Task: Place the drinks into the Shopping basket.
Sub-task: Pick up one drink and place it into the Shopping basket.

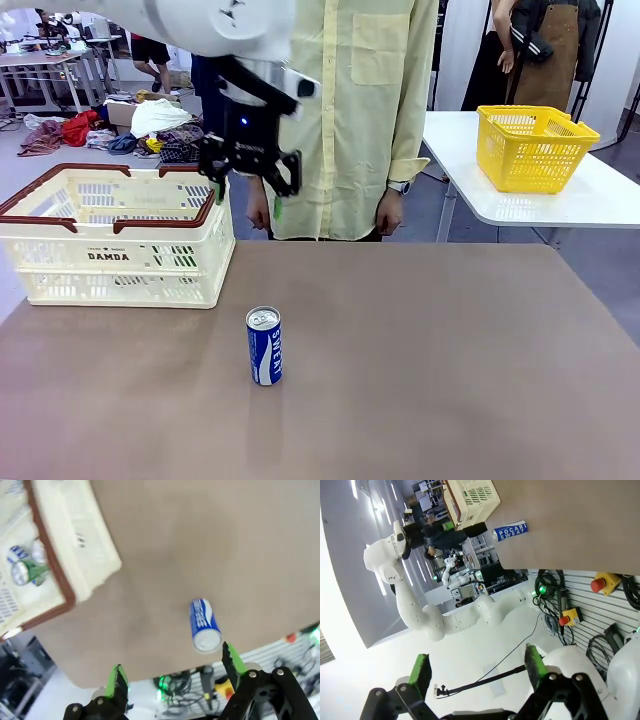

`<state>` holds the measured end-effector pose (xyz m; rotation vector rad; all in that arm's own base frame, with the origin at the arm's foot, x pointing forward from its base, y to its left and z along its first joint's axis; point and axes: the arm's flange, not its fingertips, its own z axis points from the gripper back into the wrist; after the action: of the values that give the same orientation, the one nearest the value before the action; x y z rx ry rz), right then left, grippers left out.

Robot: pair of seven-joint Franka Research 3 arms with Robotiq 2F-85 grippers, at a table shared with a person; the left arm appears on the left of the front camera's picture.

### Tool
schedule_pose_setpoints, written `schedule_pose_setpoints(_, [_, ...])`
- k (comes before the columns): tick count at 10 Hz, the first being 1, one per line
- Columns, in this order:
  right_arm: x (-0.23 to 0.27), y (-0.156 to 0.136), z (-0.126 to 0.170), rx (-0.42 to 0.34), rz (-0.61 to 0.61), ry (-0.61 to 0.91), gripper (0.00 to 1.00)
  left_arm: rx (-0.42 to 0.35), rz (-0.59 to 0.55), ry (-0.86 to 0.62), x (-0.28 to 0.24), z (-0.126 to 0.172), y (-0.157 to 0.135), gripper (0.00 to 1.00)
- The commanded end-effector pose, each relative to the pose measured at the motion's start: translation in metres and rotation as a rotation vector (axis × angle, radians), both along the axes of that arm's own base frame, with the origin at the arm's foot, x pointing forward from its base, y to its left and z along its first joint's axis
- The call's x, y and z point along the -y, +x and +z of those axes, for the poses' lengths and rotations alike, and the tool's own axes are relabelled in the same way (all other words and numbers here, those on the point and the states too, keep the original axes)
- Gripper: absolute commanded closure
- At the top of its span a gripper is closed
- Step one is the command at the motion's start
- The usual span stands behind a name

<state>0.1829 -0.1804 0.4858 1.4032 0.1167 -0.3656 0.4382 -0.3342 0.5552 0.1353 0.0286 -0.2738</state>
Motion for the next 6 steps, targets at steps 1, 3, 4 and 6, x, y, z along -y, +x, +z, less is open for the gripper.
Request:
schedule_pose_setpoints(1, [-0.001,0.000,0.007,-0.015,-0.008,0.017,0.00,-0.021,-0.111,-0.007,0.004,-0.015,0.007,0.00])
schedule_pose_setpoints(3, [-0.001,0.000,0.007,-0.015,-0.008,0.017,0.00,-0.026,-0.072,0.007,0.014,-0.011,-0.006,0.00])
schedule_pose_setpoints(4, [-0.001,0.000,0.007,-0.015,-0.008,0.017,0.00,-0.026,-0.072,0.007,0.014,-0.011,-0.006,0.00])
schedule_pose_setpoints(6, [-0.001,0.000,0.007,-0.015,-0.008,0.017,0.00,-0.026,-0.072,0.007,0.014,-0.011,-0.006,0.00])
